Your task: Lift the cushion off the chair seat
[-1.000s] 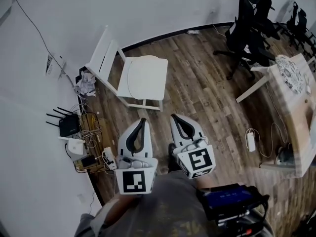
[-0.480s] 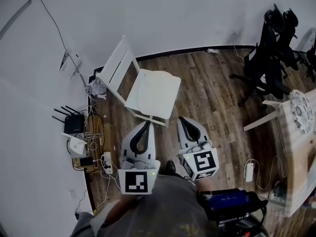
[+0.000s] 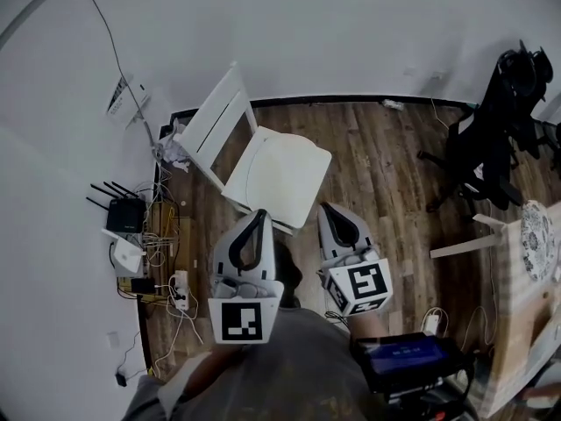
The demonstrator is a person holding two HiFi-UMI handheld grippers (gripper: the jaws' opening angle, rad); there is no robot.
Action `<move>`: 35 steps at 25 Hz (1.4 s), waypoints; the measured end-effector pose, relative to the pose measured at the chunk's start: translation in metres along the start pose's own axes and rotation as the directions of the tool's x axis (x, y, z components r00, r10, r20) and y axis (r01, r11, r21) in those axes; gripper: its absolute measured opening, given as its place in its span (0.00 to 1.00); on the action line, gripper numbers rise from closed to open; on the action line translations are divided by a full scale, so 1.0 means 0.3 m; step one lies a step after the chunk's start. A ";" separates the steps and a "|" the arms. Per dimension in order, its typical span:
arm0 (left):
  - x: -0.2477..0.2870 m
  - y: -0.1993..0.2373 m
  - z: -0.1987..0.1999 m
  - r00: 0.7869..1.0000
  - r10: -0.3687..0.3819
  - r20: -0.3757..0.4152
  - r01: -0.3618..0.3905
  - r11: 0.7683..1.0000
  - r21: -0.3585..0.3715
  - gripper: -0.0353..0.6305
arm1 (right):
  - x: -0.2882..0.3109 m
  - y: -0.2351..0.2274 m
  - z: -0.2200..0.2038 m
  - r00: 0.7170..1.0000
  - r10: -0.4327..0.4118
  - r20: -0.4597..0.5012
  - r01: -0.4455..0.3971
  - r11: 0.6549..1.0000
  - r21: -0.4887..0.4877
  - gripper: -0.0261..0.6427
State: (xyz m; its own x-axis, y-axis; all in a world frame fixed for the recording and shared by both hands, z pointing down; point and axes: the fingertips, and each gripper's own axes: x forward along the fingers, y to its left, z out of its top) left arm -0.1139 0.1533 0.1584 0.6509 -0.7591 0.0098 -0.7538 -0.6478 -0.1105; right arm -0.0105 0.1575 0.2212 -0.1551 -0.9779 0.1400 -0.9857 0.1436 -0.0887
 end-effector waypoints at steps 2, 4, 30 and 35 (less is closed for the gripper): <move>0.066 0.030 -0.019 1.000 0.009 -0.006 -0.010 1.000 -0.013 0.06 | 0.062 -0.039 0.003 1.000 -0.003 -0.017 0.003 1.000 -0.005 0.05; 0.137 0.053 -0.038 1.000 0.010 -0.016 -0.010 1.000 -0.027 0.06 | 0.123 -0.073 0.000 1.000 0.004 -0.028 -0.004 1.000 -0.009 0.05; 0.748 0.241 -0.074 0.999 0.024 -0.045 -0.028 0.996 -0.091 0.06 | 0.679 -0.344 0.065 0.995 0.065 -0.072 -0.065 0.998 -0.005 0.05; 0.812 0.218 -0.076 0.998 0.027 -0.054 -0.031 0.996 -0.079 0.06 | 0.707 -0.409 0.065 0.996 0.061 -0.067 -0.061 0.998 -0.001 0.05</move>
State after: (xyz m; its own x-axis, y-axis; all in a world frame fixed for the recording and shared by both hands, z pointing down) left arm -0.0066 -0.0755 0.1762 0.6248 -0.7784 0.0605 -0.7782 -0.6272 -0.0323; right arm 0.0787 -0.0704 0.2427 -0.2192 -0.9549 0.2004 -0.9744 0.2035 -0.0960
